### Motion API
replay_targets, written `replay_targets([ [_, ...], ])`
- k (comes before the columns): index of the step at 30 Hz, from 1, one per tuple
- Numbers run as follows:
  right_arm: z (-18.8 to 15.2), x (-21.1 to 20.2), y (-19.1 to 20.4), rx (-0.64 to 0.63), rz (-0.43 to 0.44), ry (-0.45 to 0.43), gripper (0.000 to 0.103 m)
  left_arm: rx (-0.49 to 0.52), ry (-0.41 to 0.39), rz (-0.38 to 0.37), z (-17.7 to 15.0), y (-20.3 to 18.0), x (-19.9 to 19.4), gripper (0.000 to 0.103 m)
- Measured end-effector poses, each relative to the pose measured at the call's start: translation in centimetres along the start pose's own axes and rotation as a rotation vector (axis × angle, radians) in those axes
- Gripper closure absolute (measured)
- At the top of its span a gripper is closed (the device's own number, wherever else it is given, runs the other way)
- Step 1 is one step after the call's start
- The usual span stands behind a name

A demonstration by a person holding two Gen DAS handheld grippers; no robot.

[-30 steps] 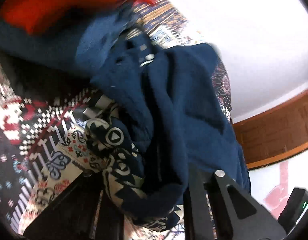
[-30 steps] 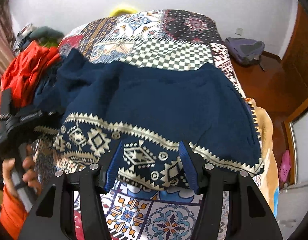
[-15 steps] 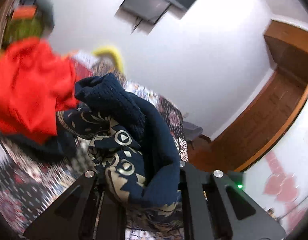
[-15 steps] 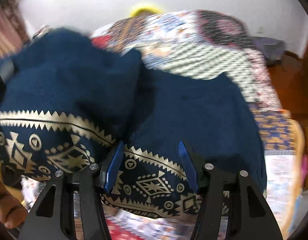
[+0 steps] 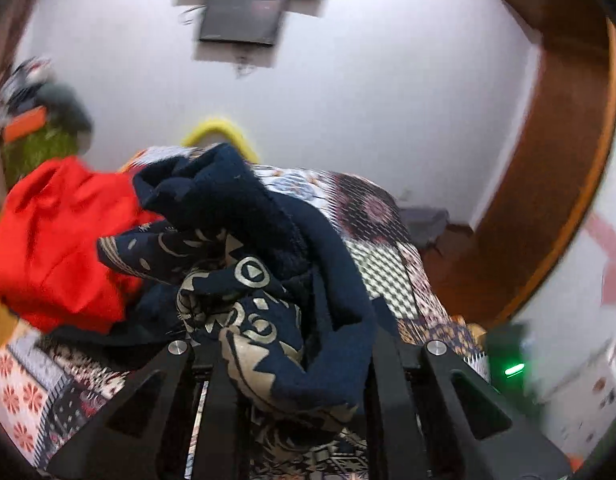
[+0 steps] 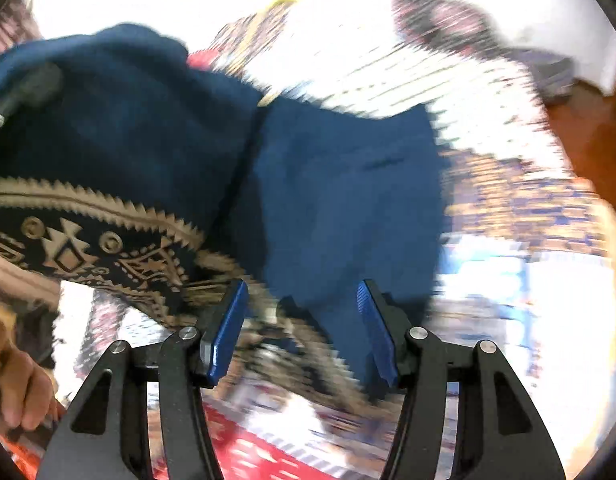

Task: Fold large clothes

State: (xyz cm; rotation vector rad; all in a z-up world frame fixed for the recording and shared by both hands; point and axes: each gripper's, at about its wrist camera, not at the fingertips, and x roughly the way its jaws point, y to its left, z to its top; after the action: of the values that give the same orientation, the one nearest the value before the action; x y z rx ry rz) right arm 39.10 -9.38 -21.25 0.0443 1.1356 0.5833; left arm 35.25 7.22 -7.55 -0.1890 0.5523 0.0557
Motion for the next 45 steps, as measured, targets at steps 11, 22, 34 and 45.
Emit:
replay_targets([
  [11, -3.6, -7.3, -10.3, 0.250, -0.138, -0.126, 0.050, 0.363, 0.369, -0.108, -12.0, -10.0, 7.6, 0.085],
  [22, -3.2, -8.7, -8.1, 0.183, -0.096, -0.177, 0.050, 0.214, 0.409, -0.310, -8.3, -6.4, 2.6, 0.022],
  [34, -0.5, -4.8, -2.4, 0.080, -0.018, -0.153, 0.049, 0.207, 0.382, -0.037, -7.7, 0.9, 5.1, 0.016],
  [45, -1.4, 1.1, -4.1, 0.157, -0.041, -0.034, 0.047, 0.137, 0.405, -0.020, -10.9, 4.7, 7.3, 0.012],
])
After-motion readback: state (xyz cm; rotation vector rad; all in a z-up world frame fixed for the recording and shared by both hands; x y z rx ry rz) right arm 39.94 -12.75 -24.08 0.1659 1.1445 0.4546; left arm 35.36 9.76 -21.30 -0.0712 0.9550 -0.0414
